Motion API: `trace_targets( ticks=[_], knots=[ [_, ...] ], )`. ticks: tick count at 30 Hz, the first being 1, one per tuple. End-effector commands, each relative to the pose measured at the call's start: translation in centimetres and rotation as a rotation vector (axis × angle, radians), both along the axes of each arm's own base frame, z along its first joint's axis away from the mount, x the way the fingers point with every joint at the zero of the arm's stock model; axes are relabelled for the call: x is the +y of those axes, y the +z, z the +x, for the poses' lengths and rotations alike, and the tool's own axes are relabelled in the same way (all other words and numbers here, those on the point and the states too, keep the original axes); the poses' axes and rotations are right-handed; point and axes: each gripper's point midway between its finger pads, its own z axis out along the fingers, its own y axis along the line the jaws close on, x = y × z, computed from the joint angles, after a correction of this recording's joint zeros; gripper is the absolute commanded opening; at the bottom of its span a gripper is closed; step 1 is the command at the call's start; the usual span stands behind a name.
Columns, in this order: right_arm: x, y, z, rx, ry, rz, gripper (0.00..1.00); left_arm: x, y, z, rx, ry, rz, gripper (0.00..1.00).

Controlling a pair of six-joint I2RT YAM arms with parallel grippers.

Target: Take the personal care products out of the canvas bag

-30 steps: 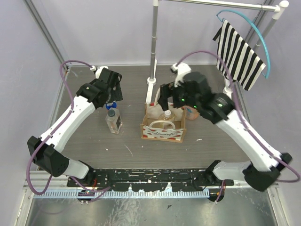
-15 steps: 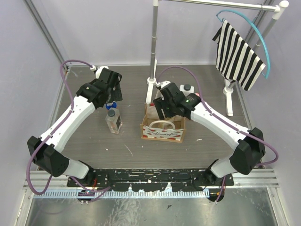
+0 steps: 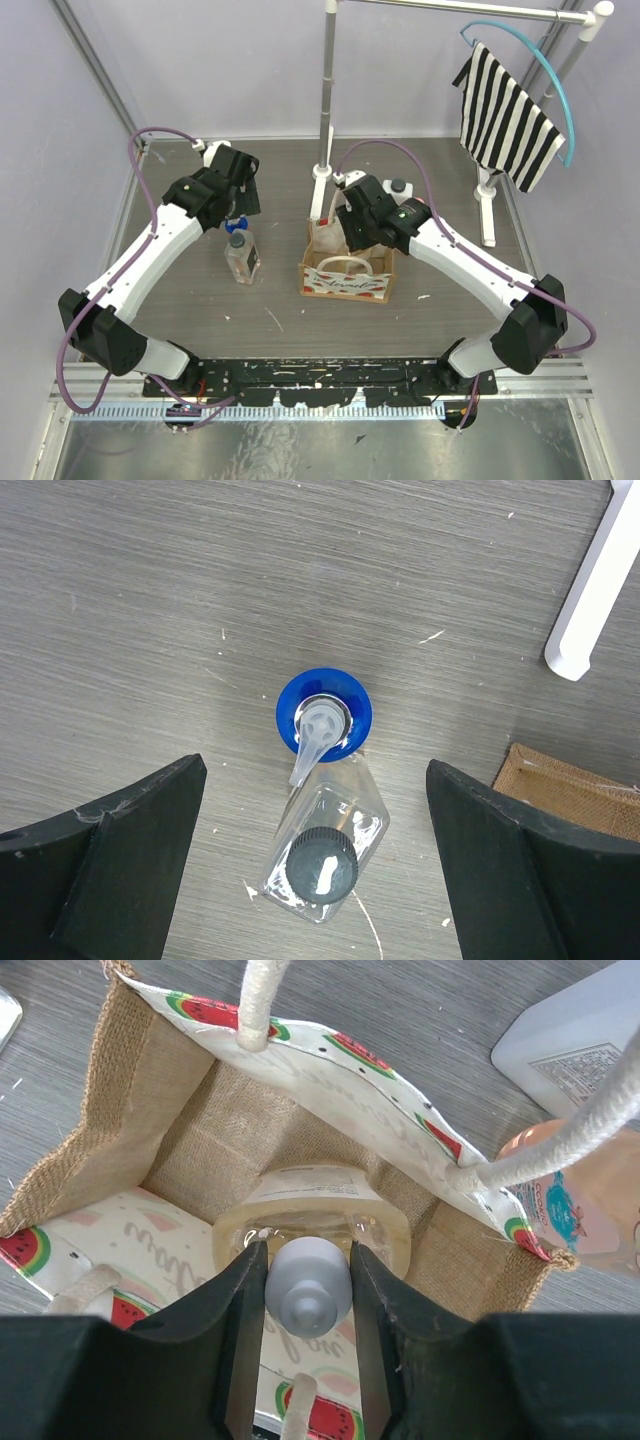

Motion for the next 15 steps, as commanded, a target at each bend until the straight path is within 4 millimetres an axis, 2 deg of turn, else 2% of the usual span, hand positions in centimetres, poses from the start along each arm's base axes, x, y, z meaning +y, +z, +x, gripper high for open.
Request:
trace_targets(
  ticks=[1,5,8,15],
  knots=[
    [0.4,4.6,0.9,-0.088,-0.004,0.046,0.16,0.4,-0.3,0.0,0.002,0.01,0.015,0.99],
    [1.0,9.1,2.1,-0.172,0.006,0.082,0.14,0.5,0.0,-0.1,-0.007,0.012,0.009,0.98],
    [2.0,13.2,3.3,-0.243,0.015,0.127,0.14,0.6,0.2,-0.3,-0.011,0.01,0.004,0.98],
    [4.1,21.1,5.7,-0.387,0.035,0.233,0.14,0.6,0.3,-0.6,-0.016,0.006,-0.005,0.99]
  ],
)
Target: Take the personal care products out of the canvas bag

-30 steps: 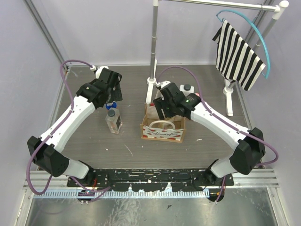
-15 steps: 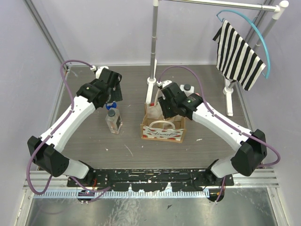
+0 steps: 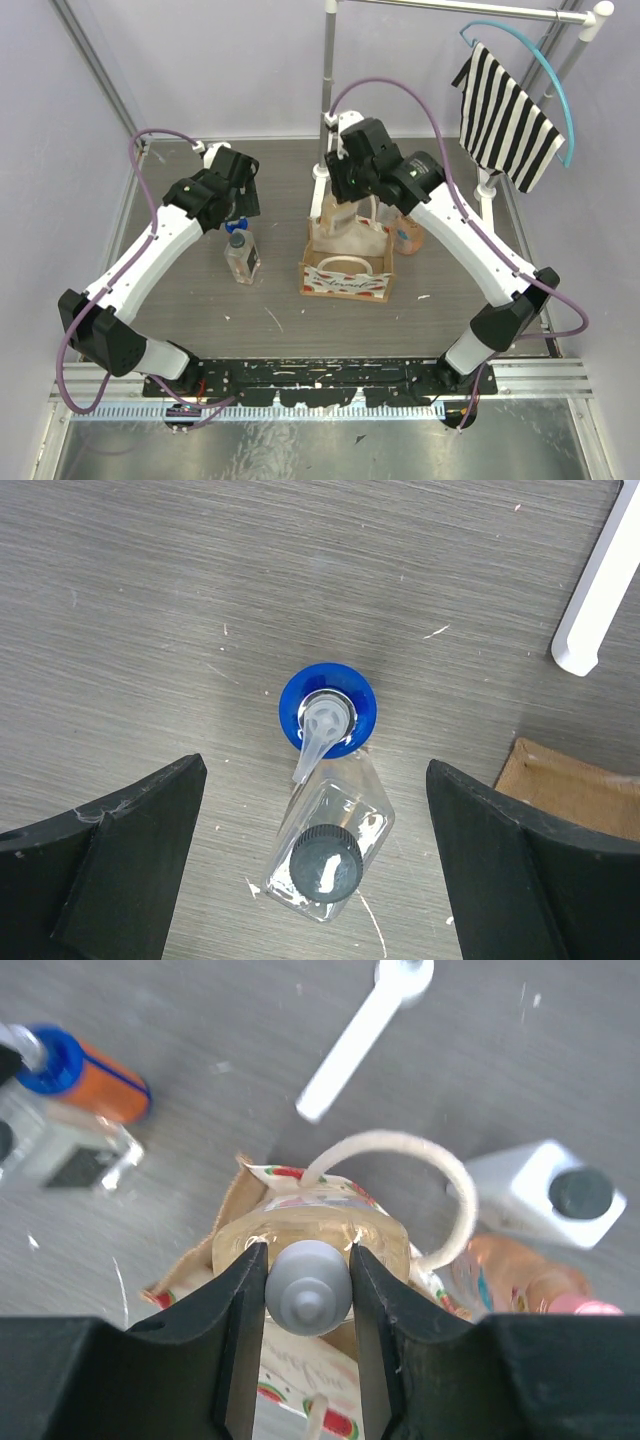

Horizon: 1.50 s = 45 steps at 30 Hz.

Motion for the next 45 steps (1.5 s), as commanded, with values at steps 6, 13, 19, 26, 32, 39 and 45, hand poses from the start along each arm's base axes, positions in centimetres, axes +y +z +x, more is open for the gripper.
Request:
trace_targets(
  ticks=[6,13,19,26,32,39,45],
  knots=[
    [5.0,13.9,3.2,-0.302,0.097,0.296,0.12,0.5,0.6,-0.2,-0.026,0.005,0.003,0.98],
    [8.3,15.8,5.4,-0.348,0.141,0.378,0.12,0.5,0.9,0.0,-0.037,0.002,0.002,0.99],
    [11.1,13.6,7.1,-0.305,0.169,0.409,0.12,0.4,0.8,0.0,-0.035,0.0,0.003,0.99],
    [13.1,8.5,8.7,-0.227,0.17,0.366,0.12,1.0,1.4,0.0,-0.044,0.011,0.03,0.99],
    [13.9,5.8,9.1,-0.188,0.175,0.334,0.12,0.9,1.4,0.1,-0.045,0.008,0.023,0.99],
    [14.0,1.5,8.8,-0.124,0.175,0.281,0.12,1.0,1.3,-0.1,-0.041,0.01,0.027,0.99],
    [13.9,-1.3,8.3,-0.081,0.176,0.251,0.12,1.3,1.6,-0.2,-0.05,0.01,0.035,0.99]
  ],
)
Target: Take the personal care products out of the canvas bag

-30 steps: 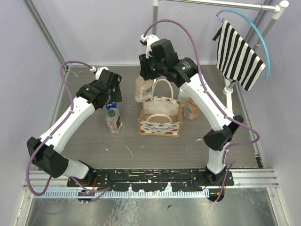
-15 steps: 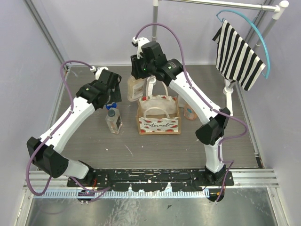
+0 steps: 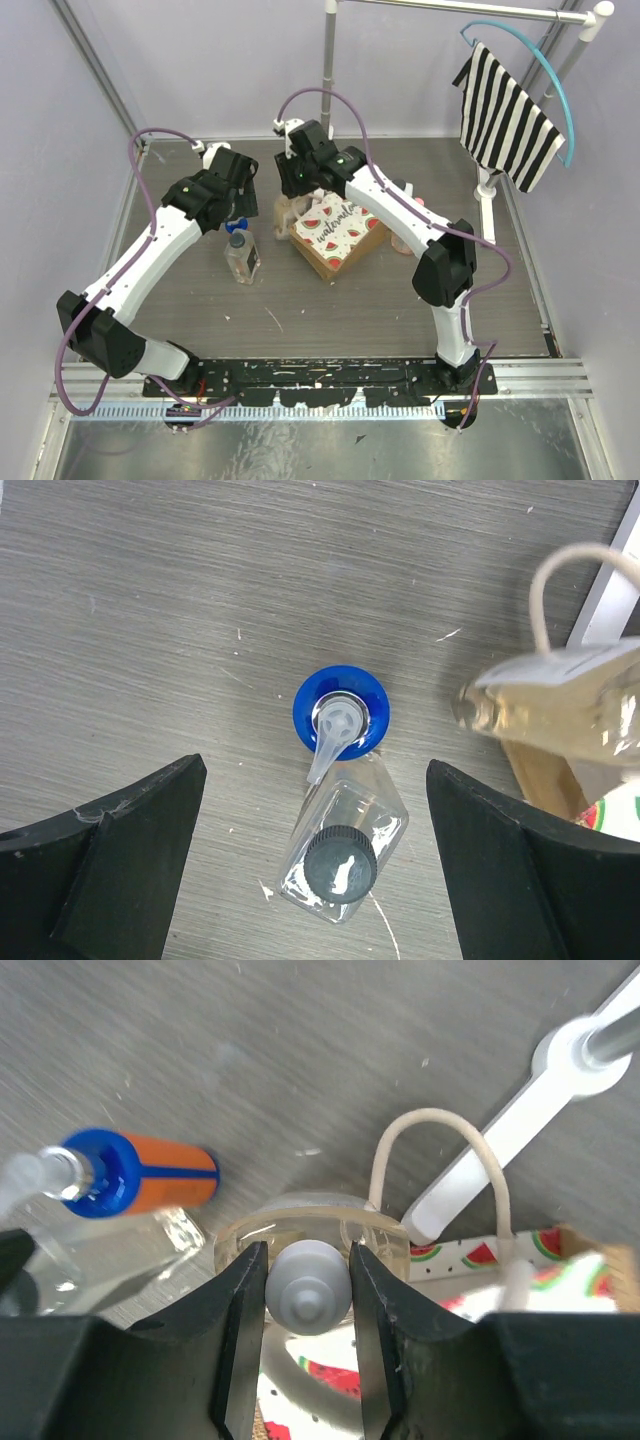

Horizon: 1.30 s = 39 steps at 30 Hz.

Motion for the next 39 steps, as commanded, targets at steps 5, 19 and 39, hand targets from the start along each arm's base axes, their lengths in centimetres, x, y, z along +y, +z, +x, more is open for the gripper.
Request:
trace_targets(
  ticks=[5,19,39],
  knots=[
    [1.7,2.2,-0.8,-0.05,0.037,0.114,0.12,0.8,1.4,-0.1,-0.044,0.014,0.008,0.99],
    [5.9,1.4,-2.6,-0.089,0.107,0.142,0.12,1.3,2.2,-0.3,-0.06,0.019,0.022,0.99],
    [4.6,1.9,-3.9,-0.191,0.068,0.098,0.76,2.3,2.6,-0.7,-0.077,0.049,0.048,0.99]
  ],
)
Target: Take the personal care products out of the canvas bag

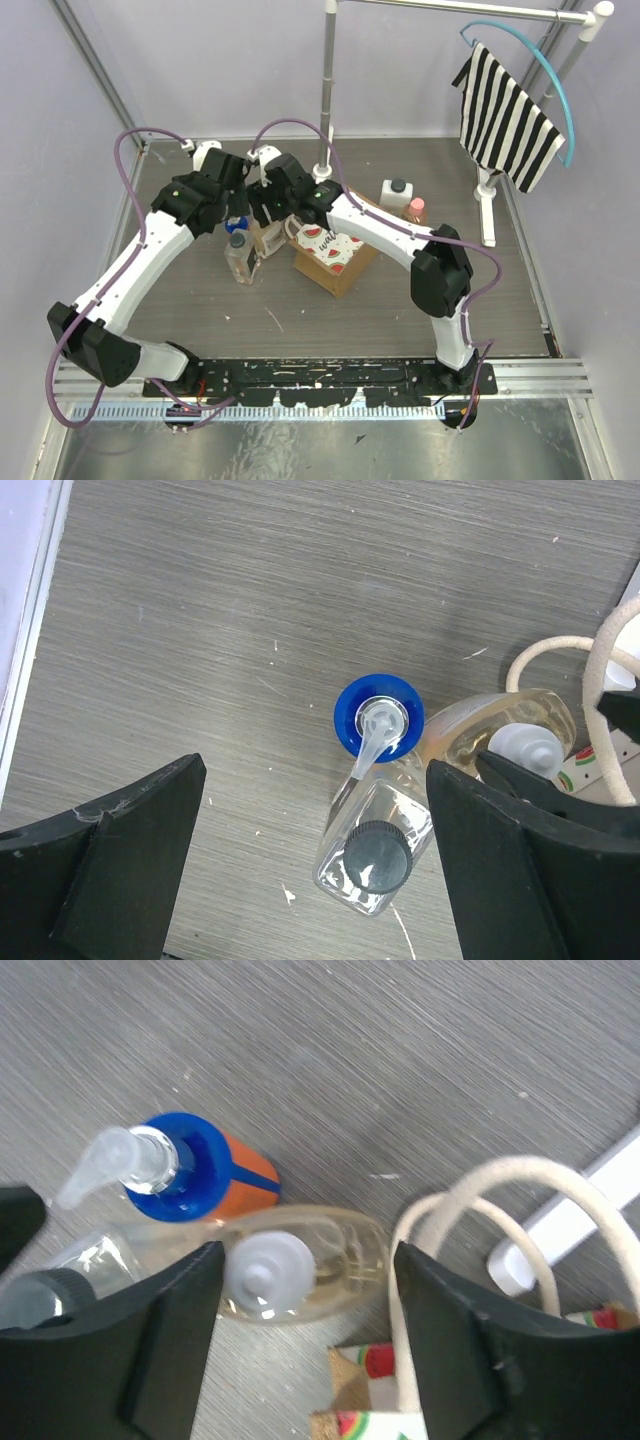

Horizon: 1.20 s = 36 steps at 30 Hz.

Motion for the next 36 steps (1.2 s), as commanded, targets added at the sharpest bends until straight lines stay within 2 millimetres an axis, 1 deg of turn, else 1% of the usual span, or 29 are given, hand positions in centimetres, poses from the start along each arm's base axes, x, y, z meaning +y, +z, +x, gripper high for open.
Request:
trace_targets(
  ticks=[1,3,6,8,10,13,16,17,19,22,24,25,29,36],
  knots=[
    [-2.0,6.6,-0.4,-0.123,-0.055,0.086,0.78,0.6,0.9,0.0,-0.031,0.016,0.006,0.99],
    [-3.6,7.4,-0.6,-0.15,-0.098,0.072,0.8,0.6,0.8,0.0,-0.03,0.015,0.006,0.99],
    [-6.0,8.0,-0.4,-0.199,-0.169,0.035,0.8,0.5,0.9,0.0,-0.034,0.013,0.001,1.0],
    [-6.8,8.2,-0.3,-0.213,-0.191,0.024,0.8,0.3,0.6,0.0,-0.028,0.007,-0.006,1.0],
    [-7.1,7.9,0.3,-0.202,-0.204,0.013,0.8,0.0,0.3,0.0,-0.022,0.002,-0.02,1.0],
    [-6.9,7.6,1.2,-0.179,-0.223,0.032,0.79,0.0,0.1,-0.1,-0.014,0.002,-0.023,0.99],
    [-6.0,6.9,2.4,-0.105,-0.224,0.08,0.78,0.2,0.1,-0.2,-0.015,0.006,-0.014,0.99],
    [-5.5,7.0,2.9,-0.064,-0.216,0.118,0.78,0.3,0.2,-0.3,-0.017,0.006,-0.01,0.99],
    [-5.0,6.0,3.7,-0.002,-0.222,0.138,0.77,0.4,0.3,-0.4,-0.018,0.005,-0.011,1.0],
    [-4.0,4.7,4.4,0.085,-0.205,0.18,0.76,0.0,0.0,-0.6,-0.013,-0.012,-0.033,1.0],
    [-3.6,3.7,4.8,0.121,-0.21,0.173,0.76,-0.1,-0.4,-0.6,-0.005,-0.014,-0.038,1.0],
    [-3.3,2.9,5.1,0.138,-0.217,0.158,0.76,-0.1,-0.5,-0.7,-0.002,-0.013,-0.037,1.0],
    [-3.1,1.6,5.3,0.177,-0.229,0.128,0.77,0.0,-1.0,-0.7,0.011,-0.01,-0.021,1.0],
    [-3.0,-0.2,4.8,0.226,-0.221,0.101,0.78,0.0,-1.1,-0.5,0.011,-0.012,-0.016,1.0]
  ],
)
